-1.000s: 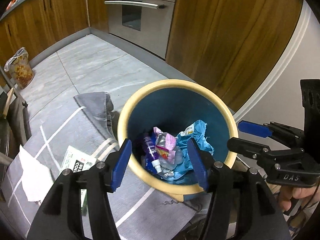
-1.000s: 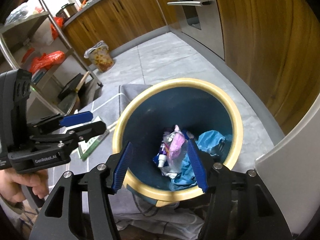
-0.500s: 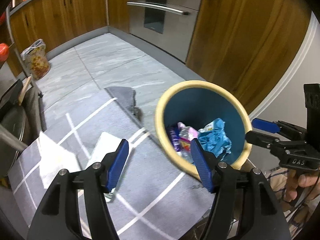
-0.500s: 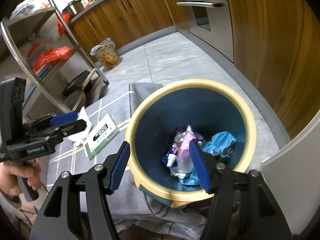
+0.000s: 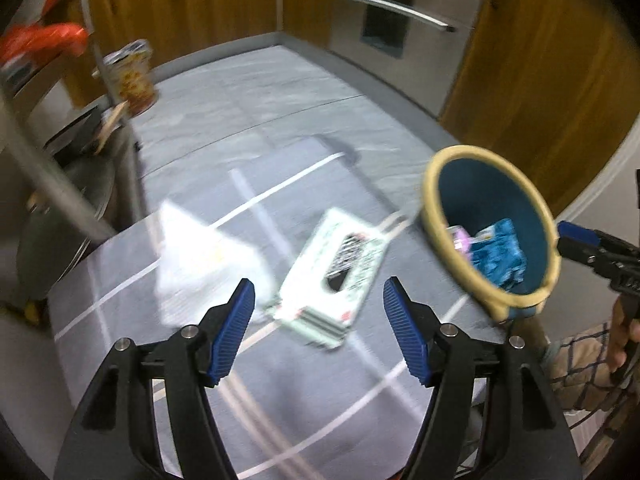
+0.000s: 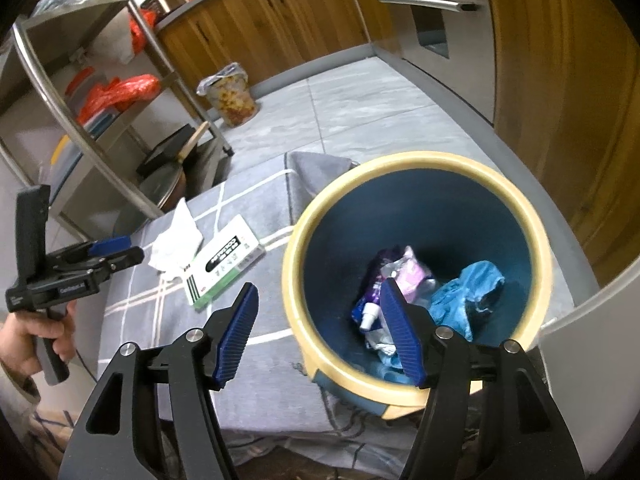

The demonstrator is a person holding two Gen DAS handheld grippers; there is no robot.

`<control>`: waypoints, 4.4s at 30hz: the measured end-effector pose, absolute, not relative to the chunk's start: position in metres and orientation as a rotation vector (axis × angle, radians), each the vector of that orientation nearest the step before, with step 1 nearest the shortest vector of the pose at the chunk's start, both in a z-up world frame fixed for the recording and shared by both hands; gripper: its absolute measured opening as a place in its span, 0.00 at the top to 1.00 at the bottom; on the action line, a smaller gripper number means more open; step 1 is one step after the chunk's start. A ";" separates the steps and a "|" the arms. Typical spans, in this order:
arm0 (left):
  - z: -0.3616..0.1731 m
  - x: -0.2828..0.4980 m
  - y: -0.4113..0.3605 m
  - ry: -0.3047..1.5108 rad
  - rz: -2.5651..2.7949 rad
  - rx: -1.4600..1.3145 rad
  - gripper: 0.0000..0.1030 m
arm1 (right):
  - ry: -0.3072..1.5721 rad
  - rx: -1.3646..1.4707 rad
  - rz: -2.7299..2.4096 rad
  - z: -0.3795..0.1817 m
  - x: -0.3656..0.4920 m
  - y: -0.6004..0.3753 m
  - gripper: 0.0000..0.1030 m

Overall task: Collect trash
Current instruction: 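Move both grippers back over the mat toward the tissue and medicine box, then grasp the white tissue with the left gripper while the right grasps the COLTALIN box, then carry the tissue and box over the teal bin and open both grippers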

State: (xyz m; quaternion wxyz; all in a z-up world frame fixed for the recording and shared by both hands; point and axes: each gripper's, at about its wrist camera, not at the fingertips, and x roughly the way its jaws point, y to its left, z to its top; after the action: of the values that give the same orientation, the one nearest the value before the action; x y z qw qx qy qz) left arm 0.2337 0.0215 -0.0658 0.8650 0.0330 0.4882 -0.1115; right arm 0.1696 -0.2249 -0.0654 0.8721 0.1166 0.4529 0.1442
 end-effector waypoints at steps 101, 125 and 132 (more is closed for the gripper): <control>-0.021 0.189 0.079 0.963 -0.179 -0.044 0.95 | 1.006 0.046 0.408 -0.060 0.202 -0.087 0.24; -0.025 0.235 -0.128 0.945 -0.490 0.108 0.95 | 0.889 0.356 0.180 -0.045 0.167 -0.287 0.24; -0.050 0.253 -0.164 0.969 -0.531 0.139 0.95 | 0.897 0.400 0.168 -0.055 0.181 -0.301 0.24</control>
State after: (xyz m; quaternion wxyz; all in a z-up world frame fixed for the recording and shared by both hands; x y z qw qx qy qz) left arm 0.2533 -0.1642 -0.0495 0.8489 0.0660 0.4599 -0.2518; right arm 0.1810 -0.3008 -0.0549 0.8784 0.1919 0.4303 0.0805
